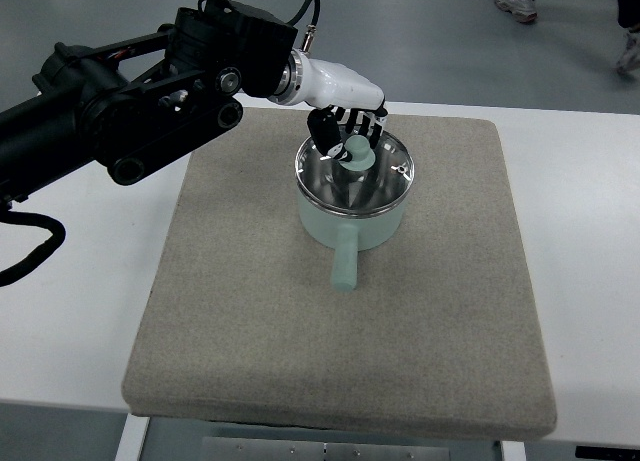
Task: Place lid left of pot with left hand
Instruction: 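Lift the glass lid off the pot with the left hand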
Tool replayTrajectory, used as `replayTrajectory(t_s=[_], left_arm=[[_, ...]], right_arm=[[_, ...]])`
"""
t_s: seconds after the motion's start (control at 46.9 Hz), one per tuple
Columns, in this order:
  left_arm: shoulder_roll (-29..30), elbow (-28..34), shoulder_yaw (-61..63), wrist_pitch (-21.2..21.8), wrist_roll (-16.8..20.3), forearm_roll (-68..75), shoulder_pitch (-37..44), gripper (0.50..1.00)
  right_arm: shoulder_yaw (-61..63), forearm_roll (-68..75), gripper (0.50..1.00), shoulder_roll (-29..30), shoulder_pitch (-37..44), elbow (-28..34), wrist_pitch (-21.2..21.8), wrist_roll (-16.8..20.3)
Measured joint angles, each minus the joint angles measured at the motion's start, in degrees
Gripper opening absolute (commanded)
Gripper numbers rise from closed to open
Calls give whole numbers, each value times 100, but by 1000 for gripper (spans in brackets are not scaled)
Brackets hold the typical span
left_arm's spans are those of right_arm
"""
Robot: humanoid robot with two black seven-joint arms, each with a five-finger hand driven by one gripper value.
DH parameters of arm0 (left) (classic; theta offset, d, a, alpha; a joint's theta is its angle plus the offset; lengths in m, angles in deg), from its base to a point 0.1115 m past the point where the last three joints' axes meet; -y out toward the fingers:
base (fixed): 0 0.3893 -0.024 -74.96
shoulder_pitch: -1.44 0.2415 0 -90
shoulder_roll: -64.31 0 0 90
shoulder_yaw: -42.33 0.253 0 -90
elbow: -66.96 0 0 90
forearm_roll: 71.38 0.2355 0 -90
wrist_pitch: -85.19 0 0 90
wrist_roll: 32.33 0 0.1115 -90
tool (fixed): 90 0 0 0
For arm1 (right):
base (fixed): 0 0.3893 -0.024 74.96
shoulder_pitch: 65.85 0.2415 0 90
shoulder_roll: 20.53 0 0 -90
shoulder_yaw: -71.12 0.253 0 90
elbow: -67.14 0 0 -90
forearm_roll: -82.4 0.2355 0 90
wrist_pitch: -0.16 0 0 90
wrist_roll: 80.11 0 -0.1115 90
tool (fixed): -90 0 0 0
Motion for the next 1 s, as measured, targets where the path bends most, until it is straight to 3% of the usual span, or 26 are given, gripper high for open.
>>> replayTrajectory(t_s=[0.64, 1.002], left_arm=[[93, -95, -97, 0, -10, 13, -262, 500], [1020, -445, -495, 0, -9, -62, -239, 500]], right_arm=[[1, 2, 924, 0, 1, 0, 0, 0], [-1, 2, 924, 0, 0, 0, 0, -2]])
